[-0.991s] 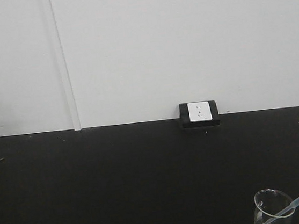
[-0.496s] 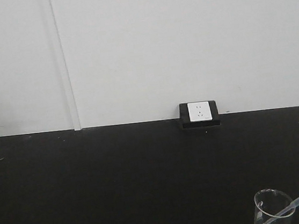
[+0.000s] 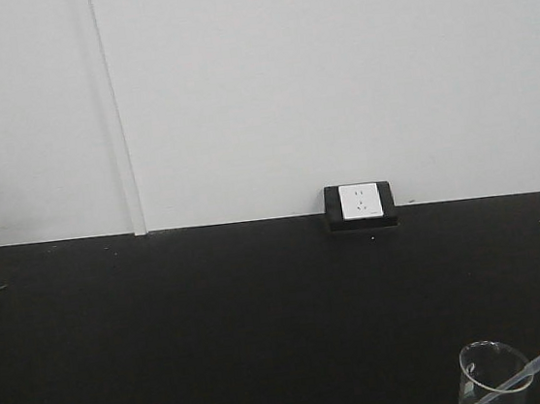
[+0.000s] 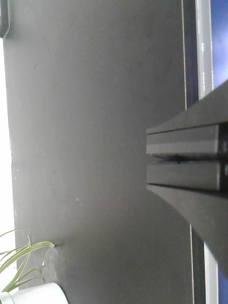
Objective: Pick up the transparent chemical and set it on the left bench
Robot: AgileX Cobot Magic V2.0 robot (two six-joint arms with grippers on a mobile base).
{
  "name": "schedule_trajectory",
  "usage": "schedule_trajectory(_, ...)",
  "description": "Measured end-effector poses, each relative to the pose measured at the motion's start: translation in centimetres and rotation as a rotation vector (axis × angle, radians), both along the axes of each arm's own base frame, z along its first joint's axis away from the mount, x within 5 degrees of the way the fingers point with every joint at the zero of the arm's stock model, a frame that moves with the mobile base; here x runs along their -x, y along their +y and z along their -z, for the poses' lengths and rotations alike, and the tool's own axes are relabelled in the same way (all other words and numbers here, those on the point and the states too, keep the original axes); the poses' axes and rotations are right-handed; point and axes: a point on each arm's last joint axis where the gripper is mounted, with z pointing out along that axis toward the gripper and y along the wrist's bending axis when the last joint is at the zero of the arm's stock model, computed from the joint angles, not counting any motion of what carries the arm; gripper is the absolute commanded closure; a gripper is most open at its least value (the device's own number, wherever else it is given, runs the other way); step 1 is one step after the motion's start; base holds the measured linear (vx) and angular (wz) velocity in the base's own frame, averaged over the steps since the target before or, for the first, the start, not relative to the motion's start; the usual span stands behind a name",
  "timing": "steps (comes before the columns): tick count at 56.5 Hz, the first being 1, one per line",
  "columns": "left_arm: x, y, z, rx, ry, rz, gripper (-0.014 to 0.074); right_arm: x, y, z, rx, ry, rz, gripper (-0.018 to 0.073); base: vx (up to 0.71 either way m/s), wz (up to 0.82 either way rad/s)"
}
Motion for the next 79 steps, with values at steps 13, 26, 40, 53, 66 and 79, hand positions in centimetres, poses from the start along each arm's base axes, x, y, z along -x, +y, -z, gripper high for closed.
schedule_trajectory(13, 0.0, 0.0, 0.0, 0.0, 0.0, 0.0, 0.06, -3.7, -0.2, -5.1, 0.047, 0.166, 0.009, 0.0564, 0.0, 0.0)
schedule_trajectory(26, 0.0, 0.0, 0.0, 0.0, 0.0, 0.0, 0.06, -8.7, -0.3, -5.6, 0.053, 0.327, 0.005, 0.0563, 0.0, 0.0)
schedule_trajectory(40, 0.0, 0.0, 0.0, 0.0, 0.0, 0.0, 0.06, -12.1, -0.4, -3.2, 0.046, 0.466, -0.001, 0.0502, 0.0, 0.0)
schedule_trajectory(53, 0.0, 0.0, 0.0, 0.0, 0.0, 0.0, 0.06, -14.1, -0.4, -1.3, 0.041, 0.566, -0.005, 0.0239, 0.0, 0.0)
schedule_trajectory(66, 0.0, 0.0, 0.0, 0.0, 0.0, 0.0, 0.06, -15.4, -0.4, -0.2, 0.004, 0.591, -0.003, -0.009, 0.0, 0.0)
schedule_trajectory(79, 0.0, 0.0, 0.0, 0.0, 0.0, 0.0, 0.06, -16.2, -0.4, -0.3, -0.06, 0.53, 0.002, -0.0132, 0.0, 0.0)
